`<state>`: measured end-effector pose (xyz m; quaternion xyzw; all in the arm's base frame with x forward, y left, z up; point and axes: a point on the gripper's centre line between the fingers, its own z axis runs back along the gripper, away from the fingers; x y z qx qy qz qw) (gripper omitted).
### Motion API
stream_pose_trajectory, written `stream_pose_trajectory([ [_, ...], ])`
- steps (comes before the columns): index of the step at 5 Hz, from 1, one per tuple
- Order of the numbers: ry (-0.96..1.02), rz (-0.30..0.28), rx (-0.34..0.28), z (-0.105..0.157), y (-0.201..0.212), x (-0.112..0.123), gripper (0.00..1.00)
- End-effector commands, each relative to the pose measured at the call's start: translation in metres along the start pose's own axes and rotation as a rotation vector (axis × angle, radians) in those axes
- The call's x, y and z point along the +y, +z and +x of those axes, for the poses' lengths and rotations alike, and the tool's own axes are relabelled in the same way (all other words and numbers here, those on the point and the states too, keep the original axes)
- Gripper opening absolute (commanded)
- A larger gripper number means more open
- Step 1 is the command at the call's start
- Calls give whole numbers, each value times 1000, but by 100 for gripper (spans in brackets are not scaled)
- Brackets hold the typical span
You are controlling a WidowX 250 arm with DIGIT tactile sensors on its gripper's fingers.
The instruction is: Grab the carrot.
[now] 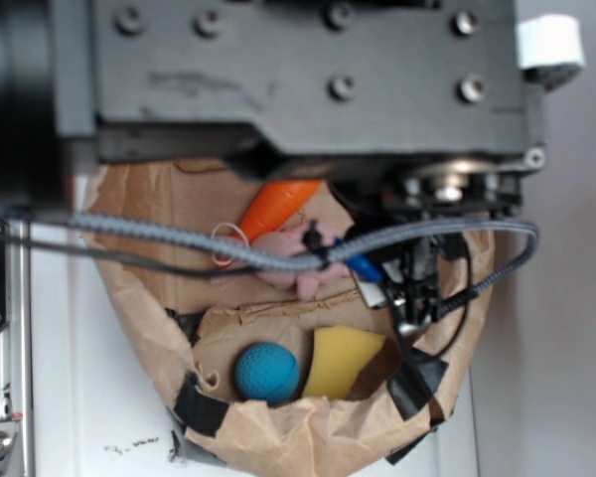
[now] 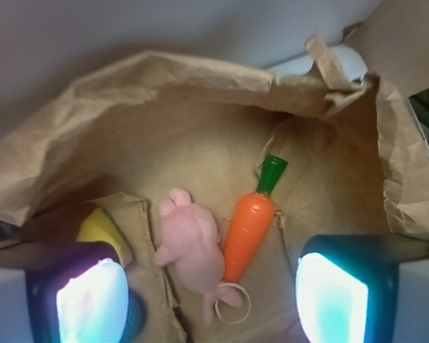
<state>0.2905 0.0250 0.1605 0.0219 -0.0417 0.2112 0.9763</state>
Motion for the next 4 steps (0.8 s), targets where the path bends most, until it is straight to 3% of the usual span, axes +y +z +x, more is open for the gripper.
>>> stream_pose_trajectory([
  [1,13,-19,-65,8,19,13,100],
  [2,13,-19,-65,8,19,13,100],
  [3,134,-28,-43,18,-33,7,100],
  [4,161,-30,-76,24,-71,8,100],
])
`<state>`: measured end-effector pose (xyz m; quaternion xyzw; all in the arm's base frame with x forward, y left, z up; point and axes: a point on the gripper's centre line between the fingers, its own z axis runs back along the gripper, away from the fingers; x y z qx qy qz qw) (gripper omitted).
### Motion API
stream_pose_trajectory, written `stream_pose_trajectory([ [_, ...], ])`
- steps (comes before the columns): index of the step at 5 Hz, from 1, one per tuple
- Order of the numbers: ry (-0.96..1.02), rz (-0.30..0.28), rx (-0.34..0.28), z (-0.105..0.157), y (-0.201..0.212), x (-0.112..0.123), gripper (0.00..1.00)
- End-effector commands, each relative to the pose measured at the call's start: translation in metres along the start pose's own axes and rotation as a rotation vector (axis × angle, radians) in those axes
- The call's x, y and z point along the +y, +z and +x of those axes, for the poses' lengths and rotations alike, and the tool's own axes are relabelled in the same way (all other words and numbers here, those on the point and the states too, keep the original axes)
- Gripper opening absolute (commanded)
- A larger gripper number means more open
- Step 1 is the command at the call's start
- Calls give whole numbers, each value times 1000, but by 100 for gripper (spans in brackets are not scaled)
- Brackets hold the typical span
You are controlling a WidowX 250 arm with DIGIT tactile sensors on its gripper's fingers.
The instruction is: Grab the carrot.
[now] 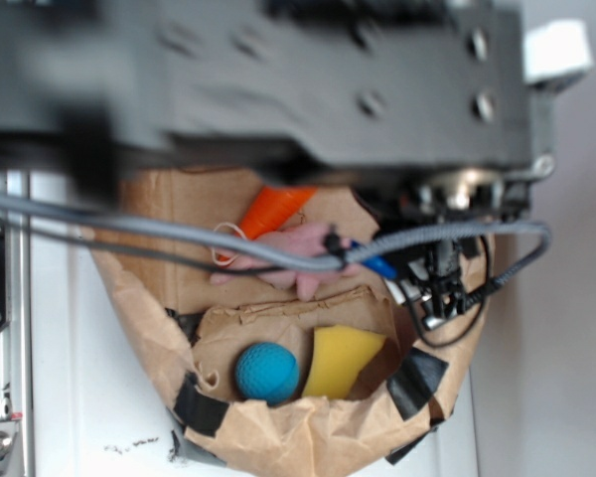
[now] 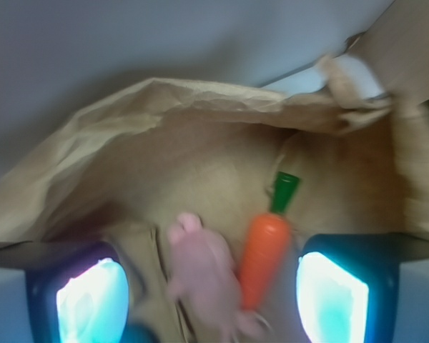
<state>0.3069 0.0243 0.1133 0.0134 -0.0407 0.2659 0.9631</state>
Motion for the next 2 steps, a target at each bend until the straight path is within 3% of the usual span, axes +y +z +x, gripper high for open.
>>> stream_pose_trajectory([
  [1,60,-31,-100,23,-40,16,100],
  [2,20,-26,-127,23,-49,21,100],
])
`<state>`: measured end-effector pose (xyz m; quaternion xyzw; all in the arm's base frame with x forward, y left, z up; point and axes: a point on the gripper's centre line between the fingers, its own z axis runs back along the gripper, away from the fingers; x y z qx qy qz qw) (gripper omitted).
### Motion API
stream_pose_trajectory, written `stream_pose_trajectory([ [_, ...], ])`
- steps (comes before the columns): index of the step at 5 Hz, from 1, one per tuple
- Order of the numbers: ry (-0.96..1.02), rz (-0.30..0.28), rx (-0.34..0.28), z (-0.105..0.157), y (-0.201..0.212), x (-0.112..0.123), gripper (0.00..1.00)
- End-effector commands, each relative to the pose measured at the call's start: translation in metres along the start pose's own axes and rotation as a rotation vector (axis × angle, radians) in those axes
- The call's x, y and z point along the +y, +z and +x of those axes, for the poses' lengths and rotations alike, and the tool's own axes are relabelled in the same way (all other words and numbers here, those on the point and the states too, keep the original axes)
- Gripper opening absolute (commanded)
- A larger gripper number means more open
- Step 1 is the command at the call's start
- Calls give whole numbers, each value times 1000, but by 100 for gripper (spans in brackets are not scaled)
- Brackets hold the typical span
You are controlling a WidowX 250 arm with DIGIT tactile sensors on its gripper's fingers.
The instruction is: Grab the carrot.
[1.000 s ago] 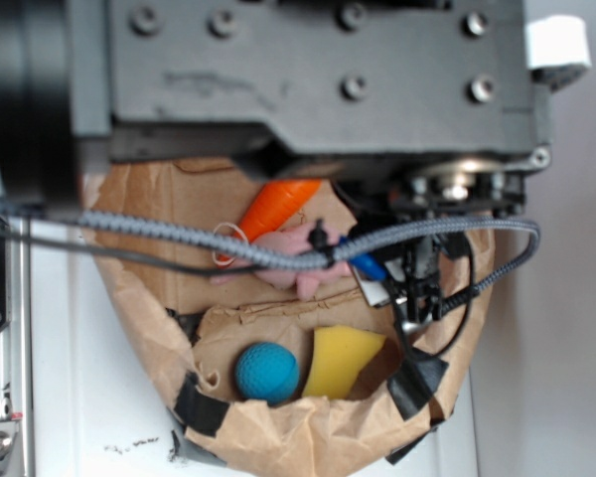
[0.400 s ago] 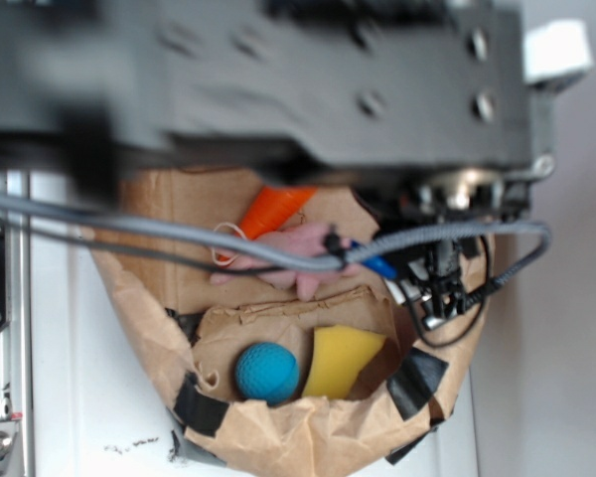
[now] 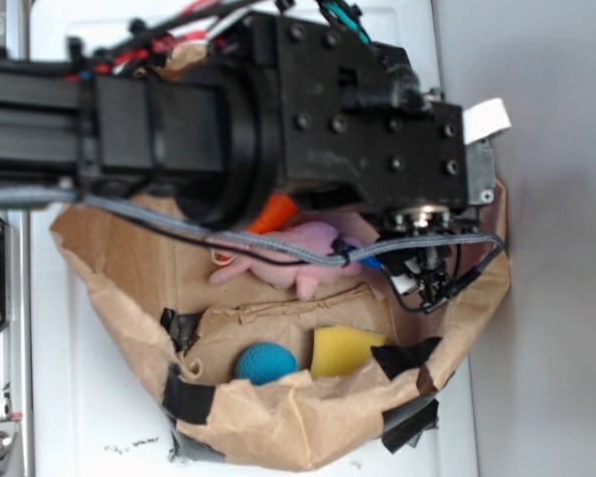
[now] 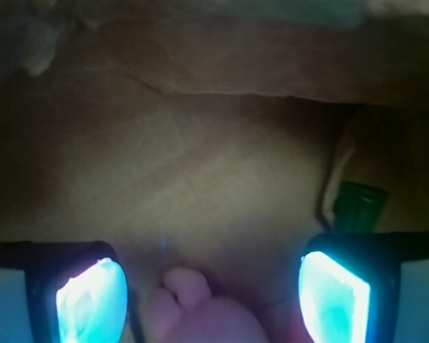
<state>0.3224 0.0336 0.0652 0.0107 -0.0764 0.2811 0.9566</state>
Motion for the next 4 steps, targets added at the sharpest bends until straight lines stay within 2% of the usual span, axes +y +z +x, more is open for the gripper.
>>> stream_pose_trajectory([
  [1,-73,-9,-60,-3,-2,30,100],
  [2,-98,-45,-44,-20,16,42,100],
  [3,-80,-31,-31,-23,15,40,100],
  [4,-66,-22,-47,-32,7,38,100],
])
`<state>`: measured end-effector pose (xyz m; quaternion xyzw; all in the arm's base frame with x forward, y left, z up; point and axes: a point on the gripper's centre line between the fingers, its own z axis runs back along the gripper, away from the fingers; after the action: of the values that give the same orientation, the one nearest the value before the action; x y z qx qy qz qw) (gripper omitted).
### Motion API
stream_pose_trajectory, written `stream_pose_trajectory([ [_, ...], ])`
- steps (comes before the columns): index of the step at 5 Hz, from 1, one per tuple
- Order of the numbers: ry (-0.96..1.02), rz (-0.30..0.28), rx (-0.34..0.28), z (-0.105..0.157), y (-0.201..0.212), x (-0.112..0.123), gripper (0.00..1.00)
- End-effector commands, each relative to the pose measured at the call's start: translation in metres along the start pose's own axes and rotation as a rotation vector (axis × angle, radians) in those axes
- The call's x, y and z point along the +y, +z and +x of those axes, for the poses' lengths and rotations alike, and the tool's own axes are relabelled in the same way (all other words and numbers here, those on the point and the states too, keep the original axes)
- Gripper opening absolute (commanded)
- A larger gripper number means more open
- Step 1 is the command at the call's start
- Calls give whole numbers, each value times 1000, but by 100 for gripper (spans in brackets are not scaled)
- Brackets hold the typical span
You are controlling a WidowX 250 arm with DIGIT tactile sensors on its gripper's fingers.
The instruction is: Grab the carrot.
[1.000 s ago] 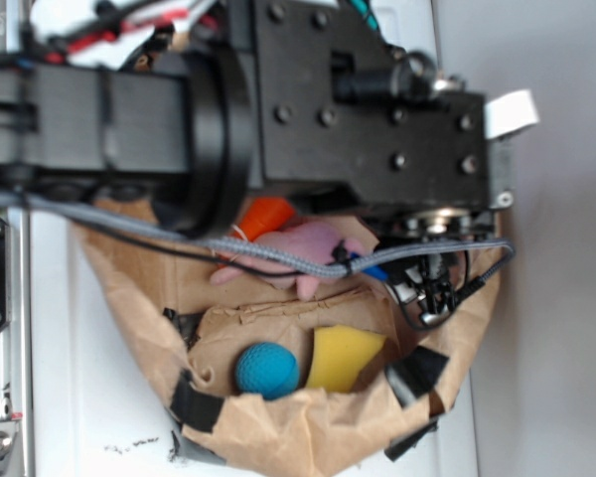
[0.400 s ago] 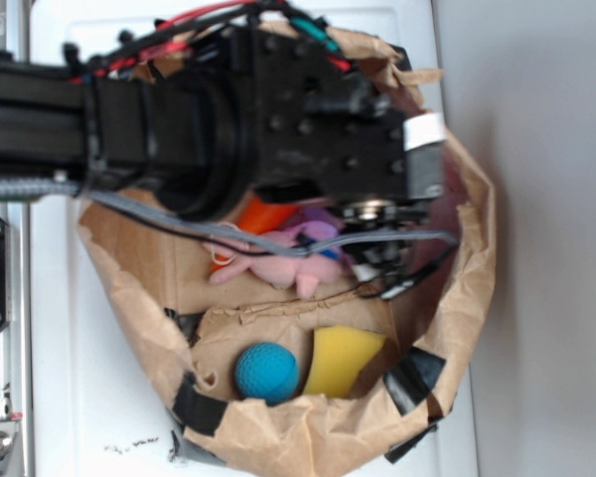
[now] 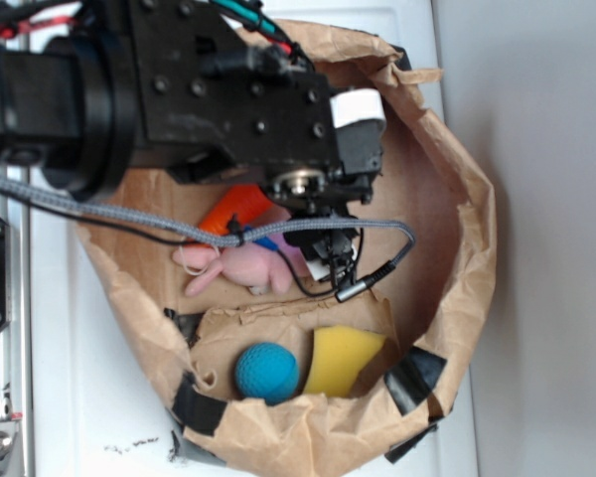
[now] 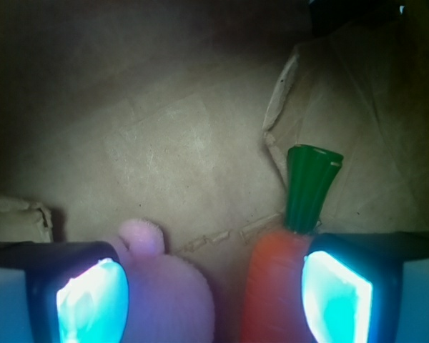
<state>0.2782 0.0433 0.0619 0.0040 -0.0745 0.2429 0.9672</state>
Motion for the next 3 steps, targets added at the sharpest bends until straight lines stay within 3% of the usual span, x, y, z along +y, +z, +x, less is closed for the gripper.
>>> stream_pose_trajectory([
  [1,42,13,-61,-4,-11,2,100],
  [2,56,29,-98,-11,-27,-3,100],
  [3,78,39,-98,-12,-27,-2,0],
])
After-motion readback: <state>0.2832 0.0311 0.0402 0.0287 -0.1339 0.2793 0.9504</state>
